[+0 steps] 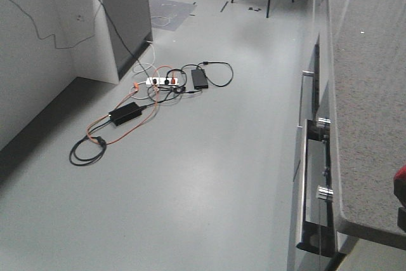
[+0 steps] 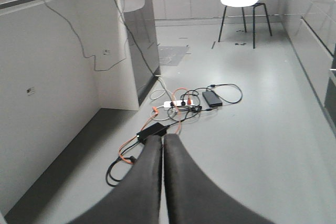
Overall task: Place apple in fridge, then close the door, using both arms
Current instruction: 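Hold the apple in the right gripper while turning away from the counter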
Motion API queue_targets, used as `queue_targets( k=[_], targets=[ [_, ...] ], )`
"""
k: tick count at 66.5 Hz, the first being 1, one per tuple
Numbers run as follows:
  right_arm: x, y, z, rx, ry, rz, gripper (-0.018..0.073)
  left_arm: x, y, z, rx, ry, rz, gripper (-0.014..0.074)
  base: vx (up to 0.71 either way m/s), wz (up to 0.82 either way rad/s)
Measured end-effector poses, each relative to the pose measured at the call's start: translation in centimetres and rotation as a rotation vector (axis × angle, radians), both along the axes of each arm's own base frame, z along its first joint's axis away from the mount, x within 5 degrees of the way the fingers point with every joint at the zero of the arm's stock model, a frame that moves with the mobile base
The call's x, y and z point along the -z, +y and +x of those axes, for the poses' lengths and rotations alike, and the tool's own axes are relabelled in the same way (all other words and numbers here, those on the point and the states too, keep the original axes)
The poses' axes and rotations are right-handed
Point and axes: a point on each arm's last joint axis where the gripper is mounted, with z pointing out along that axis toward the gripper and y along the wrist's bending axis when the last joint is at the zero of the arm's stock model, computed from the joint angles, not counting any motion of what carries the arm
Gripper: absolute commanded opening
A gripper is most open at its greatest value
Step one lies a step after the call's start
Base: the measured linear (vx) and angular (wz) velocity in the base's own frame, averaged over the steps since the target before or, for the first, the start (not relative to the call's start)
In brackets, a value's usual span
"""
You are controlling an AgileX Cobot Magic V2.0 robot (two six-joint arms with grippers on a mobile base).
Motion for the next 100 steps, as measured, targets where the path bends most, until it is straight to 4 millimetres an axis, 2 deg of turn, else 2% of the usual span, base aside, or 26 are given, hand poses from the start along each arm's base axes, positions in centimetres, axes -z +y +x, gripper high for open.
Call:
queue_targets(
  k=[100],
  targets=[
    [0.0,0.0,0.0,0.0,0.0,0.0,0.0153,0.0,0.0,0.0,0.0,0.0,0.0,-0.0006,-0.01,0.28]
  ],
)
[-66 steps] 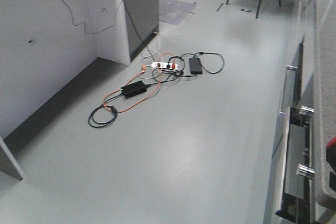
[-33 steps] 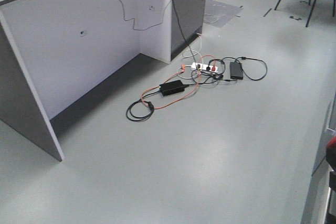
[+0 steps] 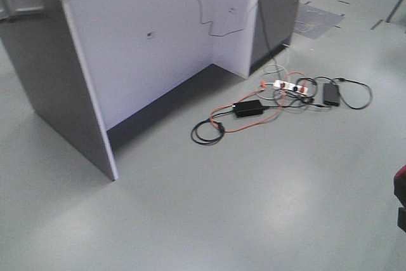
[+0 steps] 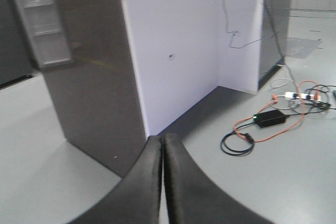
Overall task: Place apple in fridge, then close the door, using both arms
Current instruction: 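Hold the apple in the right gripper while turning away from the counter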
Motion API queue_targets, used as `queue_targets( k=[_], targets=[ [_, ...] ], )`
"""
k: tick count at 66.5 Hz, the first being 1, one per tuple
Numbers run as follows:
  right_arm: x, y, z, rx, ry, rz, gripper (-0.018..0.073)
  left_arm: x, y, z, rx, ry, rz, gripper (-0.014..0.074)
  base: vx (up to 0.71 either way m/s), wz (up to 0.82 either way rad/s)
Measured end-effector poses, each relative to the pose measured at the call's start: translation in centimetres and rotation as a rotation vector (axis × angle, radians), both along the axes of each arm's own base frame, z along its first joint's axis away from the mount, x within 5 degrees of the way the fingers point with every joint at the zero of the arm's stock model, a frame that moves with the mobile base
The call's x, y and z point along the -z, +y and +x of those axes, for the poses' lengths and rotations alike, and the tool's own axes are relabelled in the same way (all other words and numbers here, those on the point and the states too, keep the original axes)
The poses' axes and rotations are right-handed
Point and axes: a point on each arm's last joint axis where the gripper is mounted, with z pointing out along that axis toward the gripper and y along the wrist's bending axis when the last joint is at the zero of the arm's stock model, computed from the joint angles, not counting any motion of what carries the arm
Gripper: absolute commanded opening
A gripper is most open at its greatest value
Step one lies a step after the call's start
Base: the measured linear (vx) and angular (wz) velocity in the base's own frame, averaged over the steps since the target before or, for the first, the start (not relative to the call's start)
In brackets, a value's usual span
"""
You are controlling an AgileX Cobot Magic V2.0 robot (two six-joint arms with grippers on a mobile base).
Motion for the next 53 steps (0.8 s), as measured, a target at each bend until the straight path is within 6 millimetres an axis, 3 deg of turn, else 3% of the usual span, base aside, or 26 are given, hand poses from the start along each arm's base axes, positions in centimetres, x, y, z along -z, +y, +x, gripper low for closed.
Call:
queue_targets(
  k=[53],
  targets=[
    [0.0,0.0,0.0,0.0,0.0,0.0,0.0153,0.0,-0.01,0.0,0.001,0.0,0.0,-0.0006,-0.04,0.36]
  ],
)
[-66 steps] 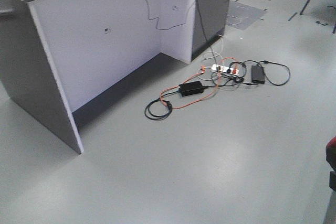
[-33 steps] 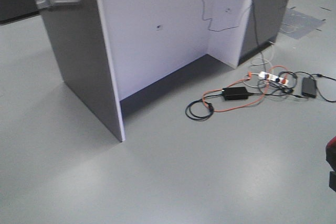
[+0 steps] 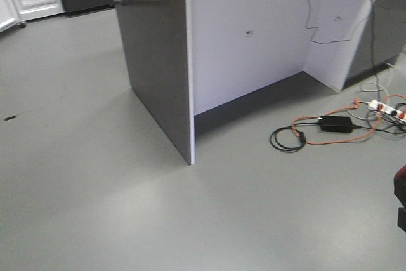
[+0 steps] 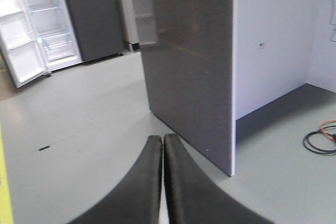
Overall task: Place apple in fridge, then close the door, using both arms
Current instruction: 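Hold the apple in the right gripper while turning away from the counter, then hold the apple in the right gripper while driving toward the refrigerator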
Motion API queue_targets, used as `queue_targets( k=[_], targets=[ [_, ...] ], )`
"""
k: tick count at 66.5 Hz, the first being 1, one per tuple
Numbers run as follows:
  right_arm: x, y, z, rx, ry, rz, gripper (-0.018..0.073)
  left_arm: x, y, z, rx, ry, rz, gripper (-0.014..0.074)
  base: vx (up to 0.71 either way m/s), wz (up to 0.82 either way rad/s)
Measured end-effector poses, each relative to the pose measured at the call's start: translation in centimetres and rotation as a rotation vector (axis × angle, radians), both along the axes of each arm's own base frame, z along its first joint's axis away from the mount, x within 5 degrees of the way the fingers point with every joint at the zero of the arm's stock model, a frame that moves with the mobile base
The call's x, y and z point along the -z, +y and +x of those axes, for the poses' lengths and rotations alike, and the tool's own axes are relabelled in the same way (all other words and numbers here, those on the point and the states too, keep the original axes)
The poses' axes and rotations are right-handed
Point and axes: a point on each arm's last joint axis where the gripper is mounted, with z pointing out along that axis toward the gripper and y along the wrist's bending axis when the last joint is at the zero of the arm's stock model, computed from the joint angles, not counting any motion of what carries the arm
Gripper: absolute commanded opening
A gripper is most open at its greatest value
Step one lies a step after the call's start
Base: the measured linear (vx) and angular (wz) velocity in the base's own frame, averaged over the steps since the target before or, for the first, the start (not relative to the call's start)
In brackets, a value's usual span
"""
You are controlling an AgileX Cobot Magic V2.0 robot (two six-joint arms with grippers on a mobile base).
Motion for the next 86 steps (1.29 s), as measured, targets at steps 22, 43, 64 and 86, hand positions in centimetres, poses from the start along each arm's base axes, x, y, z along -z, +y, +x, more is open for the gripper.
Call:
queue_targets(
  k=[22,43,64,86],
  targets=[
    [0.0,0.0,0.0,0.0,0.0,0.0,0.0153,0.0,0.0,0.0,0.0,0.0,0.0,-0.0006,-0.04,0.32],
    [0.0,0.0,0.0,0.0,0.0,0.0,0.0153,0.0,0.0,0.0,0.0,0.0,0.0,-0.0006,-0.03,0.25],
    [0.0,0.0,0.0,0.0,0.0,0.0,0.0153,0.0,0.0,0.0,0.0,0.0,0.0,-0.0006,-0.04,0.34],
    [0.0,0.0,0.0,0.0,0.0,0.0,0.0153,0.0,0.0,0.0,0.0,0.0,0.0,-0.0006,-0.03,0.29]
  ],
)
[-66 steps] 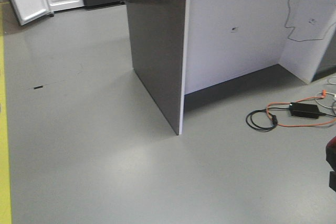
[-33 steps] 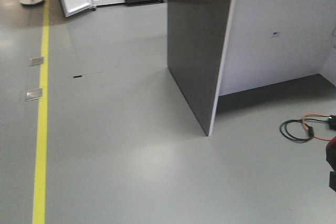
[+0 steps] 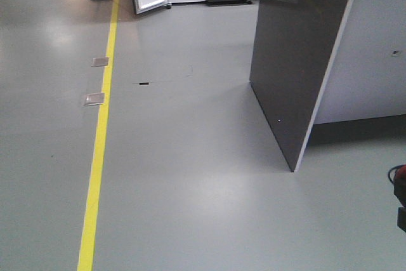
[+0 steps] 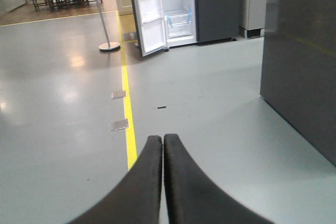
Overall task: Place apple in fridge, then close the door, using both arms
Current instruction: 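Hold the apple in the right gripper while driving toward the refrigerator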
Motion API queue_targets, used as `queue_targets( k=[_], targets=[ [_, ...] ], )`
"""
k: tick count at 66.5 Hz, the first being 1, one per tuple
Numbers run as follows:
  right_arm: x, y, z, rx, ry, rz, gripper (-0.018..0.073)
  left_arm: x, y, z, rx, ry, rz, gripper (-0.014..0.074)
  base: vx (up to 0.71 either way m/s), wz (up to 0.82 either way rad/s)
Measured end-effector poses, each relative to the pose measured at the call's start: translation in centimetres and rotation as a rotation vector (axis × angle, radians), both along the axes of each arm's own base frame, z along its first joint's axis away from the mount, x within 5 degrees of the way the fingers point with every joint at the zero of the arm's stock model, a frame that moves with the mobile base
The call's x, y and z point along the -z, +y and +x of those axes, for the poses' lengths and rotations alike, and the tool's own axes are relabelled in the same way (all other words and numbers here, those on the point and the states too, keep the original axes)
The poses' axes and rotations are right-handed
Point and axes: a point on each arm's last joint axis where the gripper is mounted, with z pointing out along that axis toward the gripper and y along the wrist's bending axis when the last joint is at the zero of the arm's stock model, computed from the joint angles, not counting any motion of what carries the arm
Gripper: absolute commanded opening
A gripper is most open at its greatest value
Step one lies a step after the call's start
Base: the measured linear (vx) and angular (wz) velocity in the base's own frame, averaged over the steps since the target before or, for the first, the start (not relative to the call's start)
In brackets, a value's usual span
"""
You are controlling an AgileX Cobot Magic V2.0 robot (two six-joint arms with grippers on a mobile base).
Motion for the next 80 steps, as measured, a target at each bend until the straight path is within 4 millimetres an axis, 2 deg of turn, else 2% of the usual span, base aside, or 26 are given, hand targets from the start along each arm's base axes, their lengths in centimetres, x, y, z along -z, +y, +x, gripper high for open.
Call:
queue_targets(
  k=[80],
  targets=[
    [0.0,0.0,0.0,0.0,0.0,0.0,0.0153,0.0,0.0,0.0,0.0,0.0,0.0,-0.0006,0.0,0.11]
  ],
)
